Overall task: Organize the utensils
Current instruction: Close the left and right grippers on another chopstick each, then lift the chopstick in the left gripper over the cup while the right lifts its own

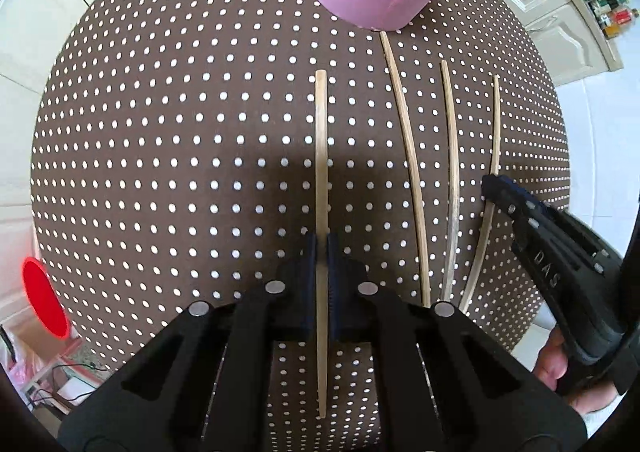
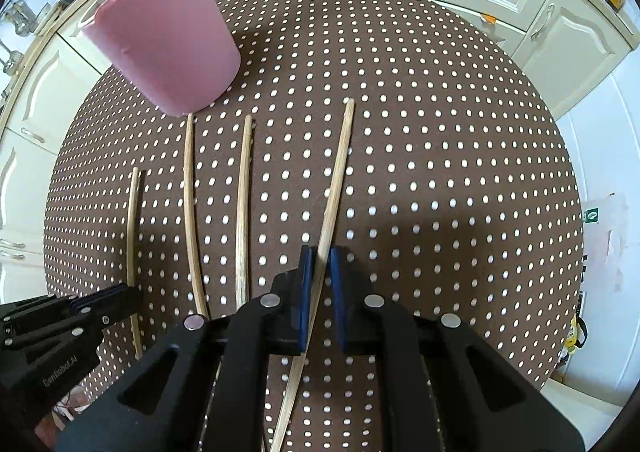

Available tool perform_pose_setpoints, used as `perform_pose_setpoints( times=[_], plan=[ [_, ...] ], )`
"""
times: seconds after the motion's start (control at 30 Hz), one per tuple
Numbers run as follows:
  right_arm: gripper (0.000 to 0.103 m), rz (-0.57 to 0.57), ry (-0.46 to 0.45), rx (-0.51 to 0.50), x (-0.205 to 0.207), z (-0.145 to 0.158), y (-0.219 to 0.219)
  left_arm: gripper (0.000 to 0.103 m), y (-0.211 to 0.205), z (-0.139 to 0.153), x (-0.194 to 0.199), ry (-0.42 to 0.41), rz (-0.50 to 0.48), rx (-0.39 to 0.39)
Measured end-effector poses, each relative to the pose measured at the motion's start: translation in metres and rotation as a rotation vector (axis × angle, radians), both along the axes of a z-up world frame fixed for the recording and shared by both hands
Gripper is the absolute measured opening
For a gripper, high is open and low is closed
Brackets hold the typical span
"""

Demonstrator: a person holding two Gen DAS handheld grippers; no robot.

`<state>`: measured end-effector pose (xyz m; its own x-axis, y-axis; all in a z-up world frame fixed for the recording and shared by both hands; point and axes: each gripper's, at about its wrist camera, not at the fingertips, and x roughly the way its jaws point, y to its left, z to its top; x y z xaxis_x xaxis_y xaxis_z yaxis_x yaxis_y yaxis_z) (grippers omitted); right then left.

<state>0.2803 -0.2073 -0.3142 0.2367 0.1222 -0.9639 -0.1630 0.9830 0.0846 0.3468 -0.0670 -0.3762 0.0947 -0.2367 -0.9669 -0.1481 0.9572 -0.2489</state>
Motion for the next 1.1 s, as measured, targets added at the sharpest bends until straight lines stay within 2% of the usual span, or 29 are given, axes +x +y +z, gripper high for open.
perform_pose_setpoints(
  times=[0.13, 0.27, 0.47, 0.53, 0.63, 0.77, 1.1],
  plan=[
    [0.006, 0.011, 0.034, 0.034, -0.015, -0.001, -0.004, 0.007, 0.020, -0.001, -0.012, 0.020, 0.061, -0.034],
    [0.005, -0.001, 0.060, 0.074, -0.028, -0.003, -0.013, 0.008, 0.040, 0.003, -0.017, 0.044, 0.090, -0.025],
    [0.005, -0.044, 0.063, 0.085, -0.026, -0.005, -0.017, 0.009, 0.017, -0.013, -0.002, 0.078, 0.105, 0.044],
    [0.005, -0.036, 0.056, 0.075, -0.022, -0.003, -0.016, 0.008, 0.006, -0.016, -0.001, 0.060, 0.110, 0.046],
    [0.005, -0.095, 0.067, 0.103, -0.021, -0.003, -0.019, 0.007, 0.009, -0.009, -0.014, -0.006, 0.123, 0.028],
    [0.005, -0.104, 0.051, 0.106, -0.024, 0.003, -0.026, 0.006, 0.004, -0.004, -0.028, -0.025, 0.120, 0.034],
    [0.005, -0.143, -0.047, 0.173, -0.021, 0.052, -0.037, 0.006, 0.022, 0.041, -0.065, -0.100, 0.101, 0.028]
  ],
)
